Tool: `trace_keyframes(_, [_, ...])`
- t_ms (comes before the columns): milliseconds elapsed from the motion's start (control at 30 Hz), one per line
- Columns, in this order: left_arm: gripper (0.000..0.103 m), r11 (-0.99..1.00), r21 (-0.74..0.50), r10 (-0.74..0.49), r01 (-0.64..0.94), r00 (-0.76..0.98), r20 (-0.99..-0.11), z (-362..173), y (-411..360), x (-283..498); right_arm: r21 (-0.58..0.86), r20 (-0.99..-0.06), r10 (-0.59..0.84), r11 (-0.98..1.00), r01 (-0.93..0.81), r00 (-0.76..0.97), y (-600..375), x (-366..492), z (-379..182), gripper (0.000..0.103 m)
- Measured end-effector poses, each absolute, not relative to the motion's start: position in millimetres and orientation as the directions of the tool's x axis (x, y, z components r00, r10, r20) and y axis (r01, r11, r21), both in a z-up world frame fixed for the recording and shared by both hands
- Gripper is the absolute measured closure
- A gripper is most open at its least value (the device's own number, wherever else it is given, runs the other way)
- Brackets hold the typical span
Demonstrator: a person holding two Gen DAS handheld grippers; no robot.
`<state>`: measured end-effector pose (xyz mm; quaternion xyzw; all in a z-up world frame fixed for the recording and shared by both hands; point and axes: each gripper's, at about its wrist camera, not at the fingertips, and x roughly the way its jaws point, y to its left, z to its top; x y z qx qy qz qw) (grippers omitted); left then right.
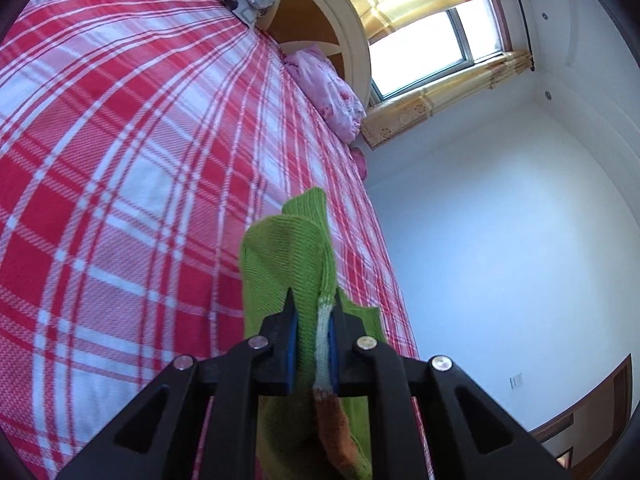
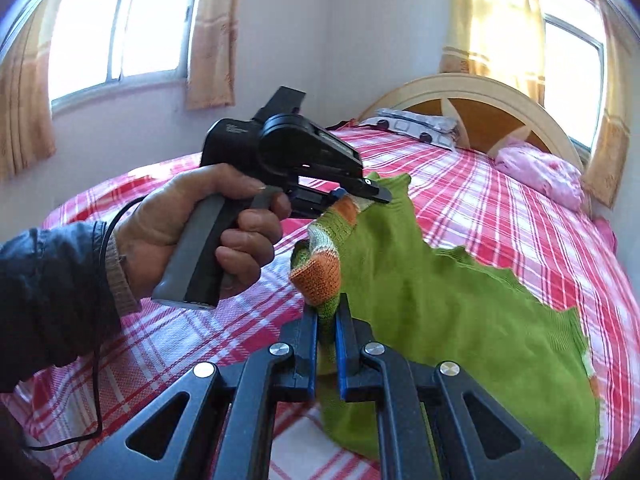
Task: Fold small clothes
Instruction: 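Lift the folded sweater with both grippers and fold it over itself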
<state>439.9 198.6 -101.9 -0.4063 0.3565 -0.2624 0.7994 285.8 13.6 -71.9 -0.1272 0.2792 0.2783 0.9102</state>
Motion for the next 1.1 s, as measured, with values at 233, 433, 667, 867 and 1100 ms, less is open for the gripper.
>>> trace_keyframes(233, [0.09,0.533,-0.827,-0.717,0.18,0.614,-0.329,-76,172,446,-0.02,-0.54,0.437,0.847,-0.531,0.719,-26,286,-55,0.096])
trace_keyframes(433, [0.09,0.538,-0.817,-0.727,0.206,0.603,-0.327,-59,139,450,0.068,-0.53,0.445,0.871,-0.487,0.722,-65,286,-54,0.096])
trace_keyframes(667, [0.09,0.561,-0.79,-0.737,0.246,0.582,-0.342,-45,95,456,0.183,-0.524,0.464,0.88,-0.438,0.714,-109,289,-54,0.097])
trace_keyframes(867, [0.09,0.571,-0.775,-0.753,0.273,0.551,-0.361,-43,62,460,0.229,-0.517,0.455,0.89,-0.394,0.725,-140,287,-55,0.097])
trace_keyframes(1100, [0.09,0.579,-0.759,-0.769,0.298,0.511,-0.385,-42,29,464,0.26,-0.524,0.434,0.901,-0.348,0.732,-169,285,-59,0.097])
